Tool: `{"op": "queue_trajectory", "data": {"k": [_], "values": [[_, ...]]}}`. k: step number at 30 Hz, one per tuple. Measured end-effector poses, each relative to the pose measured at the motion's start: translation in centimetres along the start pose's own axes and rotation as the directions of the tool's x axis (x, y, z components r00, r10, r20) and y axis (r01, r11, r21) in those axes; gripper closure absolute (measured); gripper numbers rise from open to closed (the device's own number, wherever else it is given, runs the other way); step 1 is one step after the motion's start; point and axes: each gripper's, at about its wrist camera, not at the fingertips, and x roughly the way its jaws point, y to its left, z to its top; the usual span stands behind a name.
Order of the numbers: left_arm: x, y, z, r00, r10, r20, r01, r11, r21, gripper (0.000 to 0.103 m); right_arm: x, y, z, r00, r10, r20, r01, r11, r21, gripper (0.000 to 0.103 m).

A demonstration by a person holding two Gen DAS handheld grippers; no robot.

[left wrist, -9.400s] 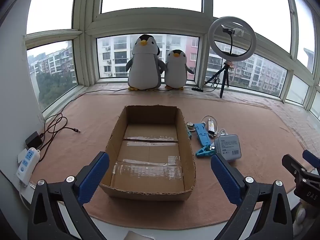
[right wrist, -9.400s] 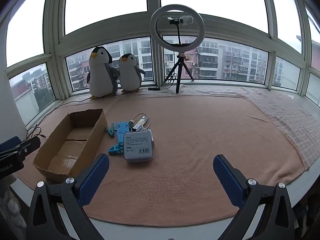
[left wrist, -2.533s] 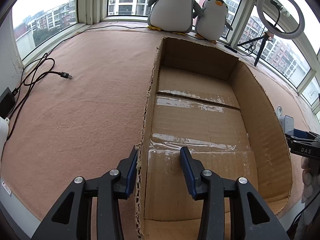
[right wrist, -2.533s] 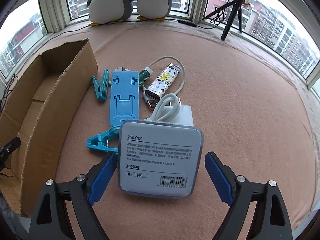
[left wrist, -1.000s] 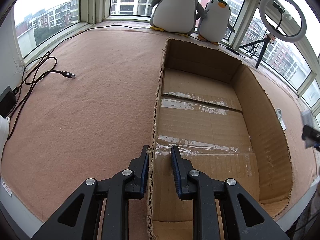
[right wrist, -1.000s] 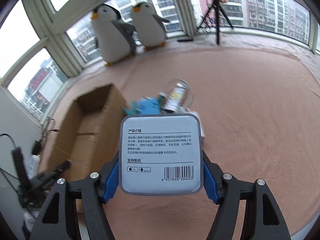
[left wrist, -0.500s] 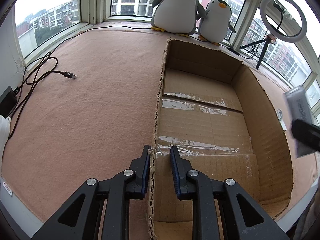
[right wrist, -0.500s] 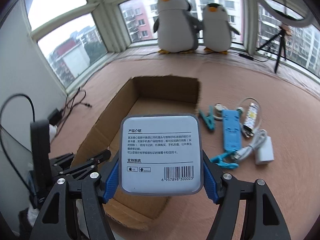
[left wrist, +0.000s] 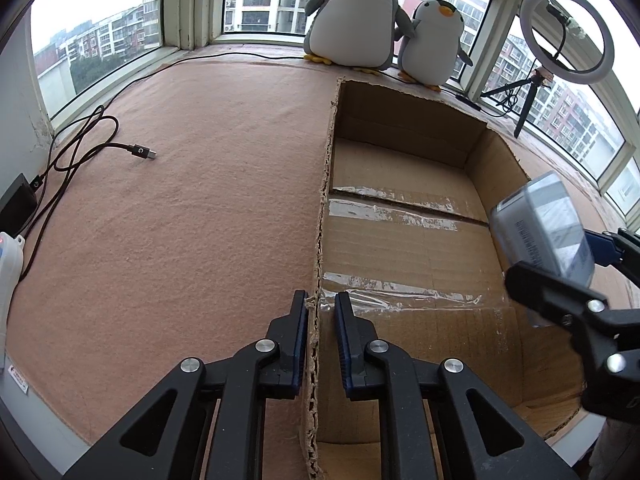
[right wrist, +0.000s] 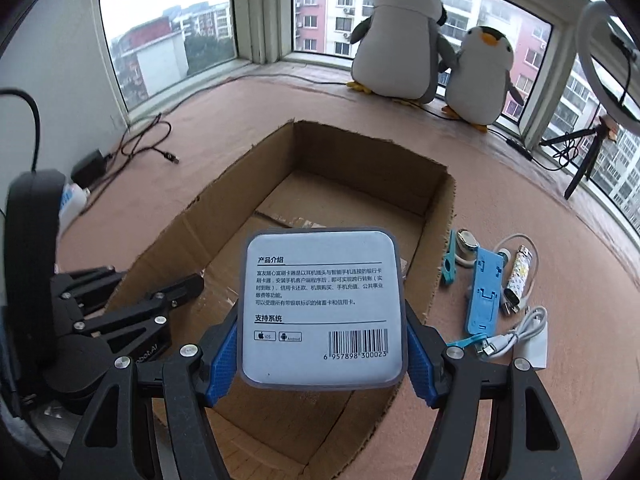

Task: Organize rigid objects
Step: 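Carry the product box into the cardboard box and open the right gripper, then move the right tool back and grasp the white charger plug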

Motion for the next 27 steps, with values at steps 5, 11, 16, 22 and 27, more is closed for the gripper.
{"op": "queue_trajectory", "data": {"k": [5,11,16,22,27], "values": [[0.0,0.0,0.0,1.000,0.000,0.000,0.000,1.000,0.001,0.089,0.5,0.6,-0.1,1.000,-0.004,-0.019,0.003,0.999,-0.036,0.036],[0.0,0.0,0.0,1.000,0.000,0.001,0.000,1.000,0.000,0.089,-0.3,0.8,-0.2,1.000,0.008,0.009,-0.008,0.999,-0.040,0.034],[0.0,-0.1,-0.1,1.000,0.002,0.002,-0.002,1.000,0.002,0.089,-2.2,-0.2,-0.1,0.997,0.057,0.059,-0.058,0.998,0.020,0.029],[0.0,0.0,-0.1,1.000,-0.002,0.003,0.002,1.000,0.002,0.089,-4.3,-4.0,-1.1,0.992,0.073,0.099,-0.087,0.986,0.145,0.029],[-0.1,0.1,-0.2,1.000,-0.006,0.005,0.006,1.000,-0.001,0.089,-5.6,-8.1,-2.9,0.994,0.019,0.109,-0.043,0.976,0.216,0.029]]}}
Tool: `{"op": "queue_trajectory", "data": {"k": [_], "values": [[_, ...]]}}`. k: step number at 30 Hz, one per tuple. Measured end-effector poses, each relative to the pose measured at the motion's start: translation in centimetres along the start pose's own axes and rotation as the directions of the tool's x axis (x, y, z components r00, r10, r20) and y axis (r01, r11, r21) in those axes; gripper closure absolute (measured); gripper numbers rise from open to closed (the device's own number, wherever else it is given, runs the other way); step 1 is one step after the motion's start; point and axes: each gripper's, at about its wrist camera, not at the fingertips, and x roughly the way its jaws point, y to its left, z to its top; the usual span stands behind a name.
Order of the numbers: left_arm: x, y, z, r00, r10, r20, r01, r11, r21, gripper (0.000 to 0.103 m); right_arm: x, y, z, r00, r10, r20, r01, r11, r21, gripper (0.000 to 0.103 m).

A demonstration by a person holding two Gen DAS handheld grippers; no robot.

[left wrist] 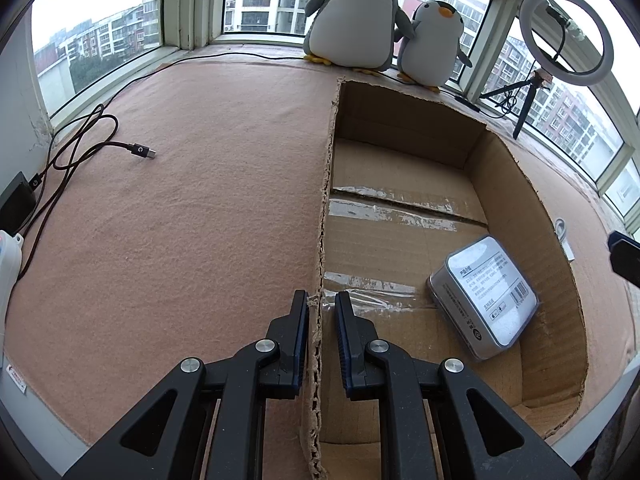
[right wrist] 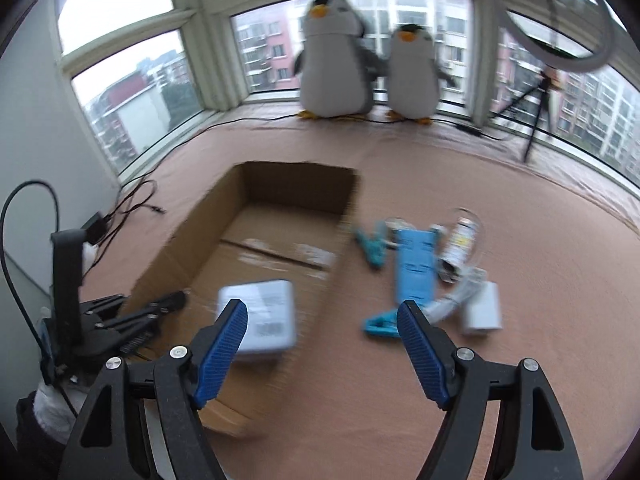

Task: Organize rigid objects
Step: 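Move the right tool back and grasp the white charger plug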

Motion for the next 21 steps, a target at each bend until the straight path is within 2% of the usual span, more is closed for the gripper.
{"op": "queue_trajectory", "data": {"k": [6,13,17,21], "values": [[0.0,0.0,0.0,1.000,0.002,0.000,-0.002,1.000,0.002,0.089,-1.2,-6.2,-0.9,0.997,-0.075,0.001,0.075,0.991,0.109,0.029],[0.0,0.0,0.1,1.000,0.005,-0.001,-0.005,1.000,0.004,0.089,-0.4,-12.4,-1.7,0.986,-0.154,-0.056,0.162,0.969,0.184,0.029],[0.0,0.0,0.0,1.000,0.005,-0.002,-0.005,1.000,0.004,0.089,0.9,-13.8,-2.0,0.981,-0.169,-0.095,0.184,0.967,0.177,0.029],[0.1,-0.1,0.1,1.000,0.009,-0.003,-0.009,1.000,0.005,0.089,2.7,-13.3,-2.1,0.973,-0.196,-0.121,0.210,0.970,0.119,0.029]]}}
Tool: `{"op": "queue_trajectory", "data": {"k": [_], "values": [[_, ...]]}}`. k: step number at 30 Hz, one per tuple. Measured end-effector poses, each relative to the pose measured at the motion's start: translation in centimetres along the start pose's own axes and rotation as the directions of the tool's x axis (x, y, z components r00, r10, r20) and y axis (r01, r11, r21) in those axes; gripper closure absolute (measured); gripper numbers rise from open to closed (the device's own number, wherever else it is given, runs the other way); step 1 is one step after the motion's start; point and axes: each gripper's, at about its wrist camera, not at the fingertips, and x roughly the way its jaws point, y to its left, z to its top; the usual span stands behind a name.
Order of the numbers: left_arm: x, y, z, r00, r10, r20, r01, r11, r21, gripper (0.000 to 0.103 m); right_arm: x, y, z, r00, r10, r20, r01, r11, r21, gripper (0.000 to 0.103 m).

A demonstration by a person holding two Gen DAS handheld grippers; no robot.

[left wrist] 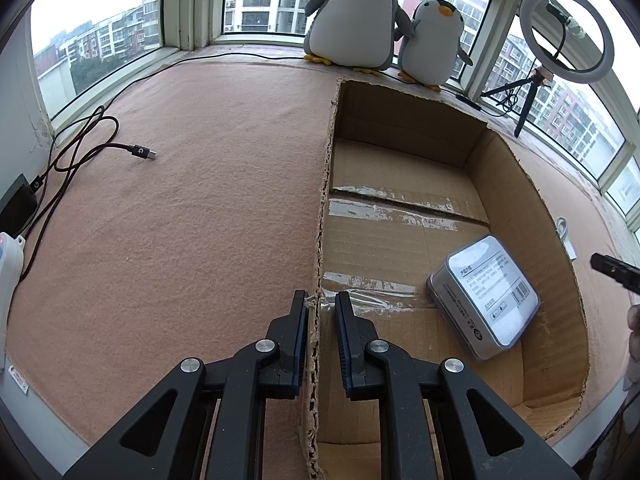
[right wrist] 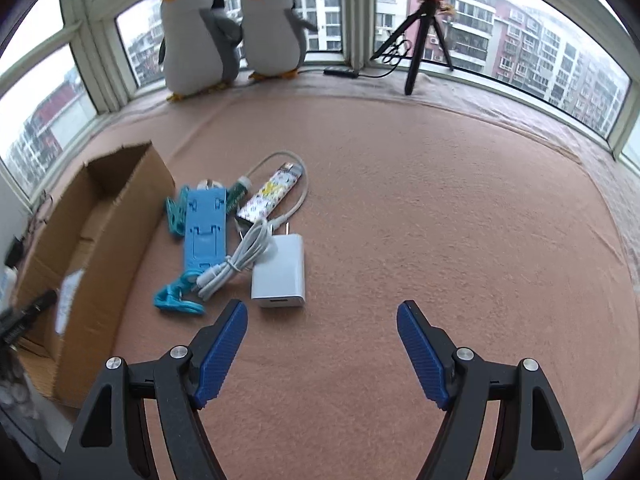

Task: Organize rigid objects
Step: 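Move the right tool back and grasp the white charger plug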

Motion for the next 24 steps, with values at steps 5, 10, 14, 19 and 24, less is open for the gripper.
{"op": "queue_trajectory", "data": {"k": [5,10,14,19,24], "values": [[0.0,0.0,0.0,1.000,0.000,0.000,0.000,1.000,0.000,0.089,1.7,1.8,0.2,1.000,-0.022,-0.022,0.020,0.998,-0.062,0.036],[0.1,0.0,0.0,1.000,-0.003,-0.001,0.003,1.000,-0.003,0.089,2.8,2.6,0.4,0.998,-0.049,-0.037,0.045,0.994,-0.095,0.046],[0.1,0.1,0.0,1.000,-0.003,0.000,0.003,1.000,-0.002,0.089,3.3,2.8,0.6,0.997,-0.069,-0.041,0.064,0.992,-0.104,0.047],[0.1,0.1,0.0,1.000,-0.003,-0.001,0.003,1.000,-0.002,0.089,4.0,3.1,1.0,0.995,-0.092,-0.036,0.087,0.990,-0.112,0.047],[0.1,0.1,0.0,1.000,-0.002,-0.001,0.002,1.000,-0.001,0.089,4.6,3.3,1.5,0.995,-0.098,-0.032,0.094,0.990,-0.107,0.054]]}}
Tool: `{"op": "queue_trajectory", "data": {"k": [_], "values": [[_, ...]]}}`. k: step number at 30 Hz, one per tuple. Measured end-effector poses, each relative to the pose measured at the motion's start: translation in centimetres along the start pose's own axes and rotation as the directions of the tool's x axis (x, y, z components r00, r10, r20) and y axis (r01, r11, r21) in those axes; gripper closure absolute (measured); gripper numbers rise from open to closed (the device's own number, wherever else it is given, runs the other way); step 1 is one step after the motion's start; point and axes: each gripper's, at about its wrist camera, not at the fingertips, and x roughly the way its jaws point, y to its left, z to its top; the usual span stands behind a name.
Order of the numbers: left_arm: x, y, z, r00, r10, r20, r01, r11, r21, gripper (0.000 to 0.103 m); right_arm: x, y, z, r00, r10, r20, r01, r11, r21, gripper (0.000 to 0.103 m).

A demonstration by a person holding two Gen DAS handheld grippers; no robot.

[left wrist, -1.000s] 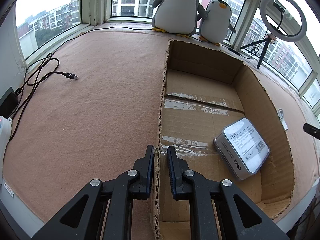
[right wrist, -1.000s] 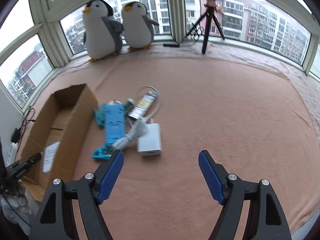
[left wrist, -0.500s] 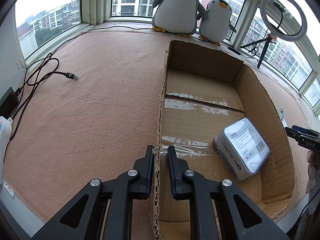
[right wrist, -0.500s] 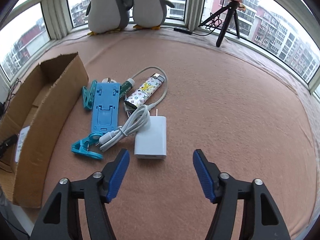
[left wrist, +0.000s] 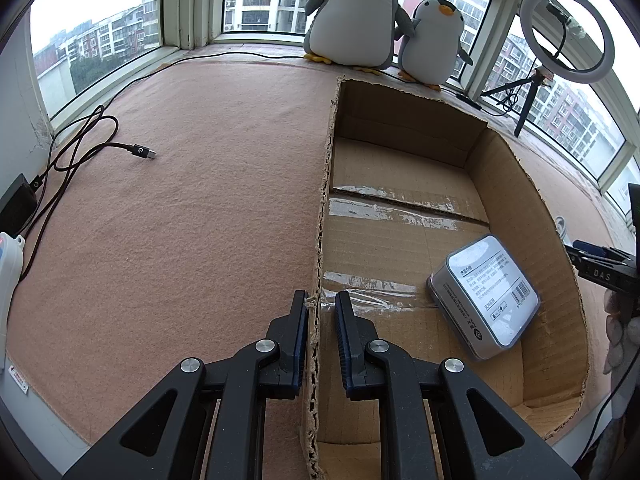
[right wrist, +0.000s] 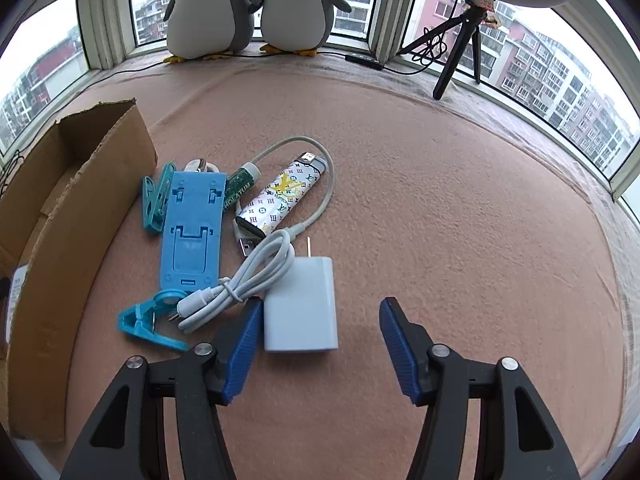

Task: Organize rigid objects
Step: 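Move the right tool back and grasp the white charger plug, then carry the white charger plug into the box and release it onto the product box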

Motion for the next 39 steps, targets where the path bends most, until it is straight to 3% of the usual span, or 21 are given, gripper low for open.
{"op": "queue_trajectory", "data": {"k": [3,17,27,39], "values": [[0.0,0.0,0.0,1.000,-0.001,0.000,0.001,1.000,-0.001,0.089,0.5,0.1,0.1,1.000,0.015,-0.016,-0.015,1.000,0.013,0.071],[0.0,0.0,0.0,1.000,-0.001,0.000,0.001,1.000,-0.001,0.089,-0.3,-1.1,-1.1,0.999,0.042,-0.018,-0.041,0.998,0.043,0.071],[0.0,0.0,0.0,1.000,-0.002,0.000,0.002,1.000,-0.001,0.089,-3.3,-2.6,-2.6,0.995,0.092,0.025,-0.094,0.990,0.100,0.071],[0.0,0.1,0.1,1.000,-0.006,-0.003,0.006,1.000,-0.005,0.089,-9.1,4.2,-0.5,0.964,0.235,0.127,-0.232,0.972,-0.040,0.071]]}}
